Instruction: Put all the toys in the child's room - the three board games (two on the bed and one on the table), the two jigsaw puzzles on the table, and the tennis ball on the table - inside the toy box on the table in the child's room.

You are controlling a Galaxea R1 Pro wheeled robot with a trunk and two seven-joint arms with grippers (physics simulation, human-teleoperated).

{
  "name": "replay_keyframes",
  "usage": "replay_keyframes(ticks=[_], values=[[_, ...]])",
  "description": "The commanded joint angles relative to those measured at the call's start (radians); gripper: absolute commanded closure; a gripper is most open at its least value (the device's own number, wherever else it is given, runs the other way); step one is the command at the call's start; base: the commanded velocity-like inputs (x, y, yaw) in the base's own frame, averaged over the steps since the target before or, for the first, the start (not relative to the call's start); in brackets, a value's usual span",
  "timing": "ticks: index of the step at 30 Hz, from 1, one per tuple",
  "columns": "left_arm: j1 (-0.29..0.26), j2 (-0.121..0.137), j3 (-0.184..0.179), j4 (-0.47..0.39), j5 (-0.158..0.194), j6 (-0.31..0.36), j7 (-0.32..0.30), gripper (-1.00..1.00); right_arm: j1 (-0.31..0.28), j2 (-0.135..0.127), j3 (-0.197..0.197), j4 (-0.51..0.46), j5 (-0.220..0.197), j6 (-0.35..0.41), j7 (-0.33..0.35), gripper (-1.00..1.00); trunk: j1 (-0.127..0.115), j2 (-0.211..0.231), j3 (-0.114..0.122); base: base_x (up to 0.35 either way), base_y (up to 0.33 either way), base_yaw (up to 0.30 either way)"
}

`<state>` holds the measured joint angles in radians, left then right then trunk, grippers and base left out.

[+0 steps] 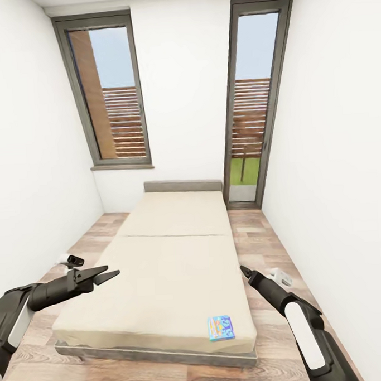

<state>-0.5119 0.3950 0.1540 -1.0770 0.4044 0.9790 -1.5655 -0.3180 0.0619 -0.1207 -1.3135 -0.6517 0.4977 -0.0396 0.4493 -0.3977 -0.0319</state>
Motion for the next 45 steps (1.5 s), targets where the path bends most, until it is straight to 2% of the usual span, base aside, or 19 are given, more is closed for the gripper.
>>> replay_keyframes(ticks=[1, 11, 31, 45], values=[[0.000, 0.001, 0.002, -0.001, 0.000, 0.011, -0.004, -1.00, -0.001, 0.001, -0.002, -0.001, -0.009, 0.005, -0.004, -1.00, 0.001, -0.002, -0.001, -0.013, -0.043, -0.209], [0.000, 0.000, 0.014, 0.000, 0.000, 0.010, -0.004, -1.00, -0.001, 0.000, -0.002, -0.001, -0.009, 0.007, -0.004, -1.00, 0.001, -0.002, 0.001, -0.003, -0.028, -0.064], [0.000, 0.000, 0.015, 0.000, -0.001, 0.010, -0.004, -1.00, -0.001, 0.003, 0.001, -0.001, -0.009, 0.006, -0.003, -1.00, 0.001, -0.002, 0.002, 0.006, -0.177, -0.063], [0.000, 0.001, 0.015, -0.001, -0.002, 0.010, -0.002, -1.00, -0.001, 0.004, 0.003, 0.001, -0.009, 0.005, -0.003, -1.00, 0.001, -0.002, 0.004, 0.009, -0.042, -0.049]])
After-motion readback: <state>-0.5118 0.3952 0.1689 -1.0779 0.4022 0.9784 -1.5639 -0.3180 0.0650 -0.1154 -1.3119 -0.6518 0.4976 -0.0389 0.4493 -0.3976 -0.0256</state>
